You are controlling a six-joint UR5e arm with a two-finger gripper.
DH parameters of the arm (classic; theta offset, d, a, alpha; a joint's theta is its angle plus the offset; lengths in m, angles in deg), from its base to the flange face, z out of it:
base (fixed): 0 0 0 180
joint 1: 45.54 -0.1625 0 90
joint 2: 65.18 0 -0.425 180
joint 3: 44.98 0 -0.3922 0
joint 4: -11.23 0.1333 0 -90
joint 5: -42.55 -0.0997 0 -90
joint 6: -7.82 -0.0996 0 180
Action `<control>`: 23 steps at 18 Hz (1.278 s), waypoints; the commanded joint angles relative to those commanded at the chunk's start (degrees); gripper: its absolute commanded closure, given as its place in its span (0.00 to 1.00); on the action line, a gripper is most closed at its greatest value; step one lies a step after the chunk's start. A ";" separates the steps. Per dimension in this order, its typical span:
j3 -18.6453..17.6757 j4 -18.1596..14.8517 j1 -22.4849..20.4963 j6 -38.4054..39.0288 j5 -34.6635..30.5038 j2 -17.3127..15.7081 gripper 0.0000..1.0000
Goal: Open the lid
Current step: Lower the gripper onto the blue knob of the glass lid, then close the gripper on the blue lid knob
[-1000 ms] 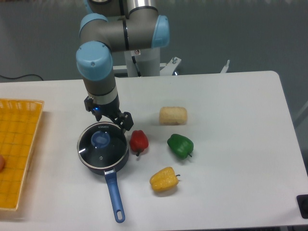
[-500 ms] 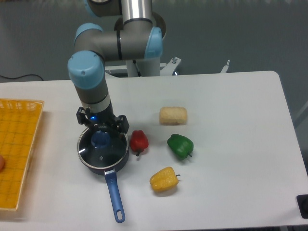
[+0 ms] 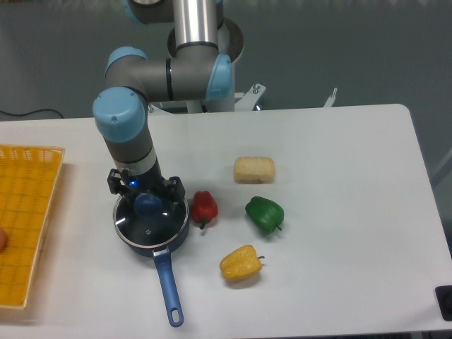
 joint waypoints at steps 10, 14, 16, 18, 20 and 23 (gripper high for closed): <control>-0.09 0.00 0.18 1.14 -0.53 0.88 0.00; -0.17 0.00 0.18 1.50 -1.41 1.23 0.01; -0.09 0.00 0.61 1.50 -1.58 1.50 0.02; -0.09 0.00 0.70 1.50 -1.58 1.58 0.04; -0.09 0.00 0.70 1.58 -1.58 1.58 0.07; -0.09 0.00 0.70 1.67 -1.58 1.76 0.10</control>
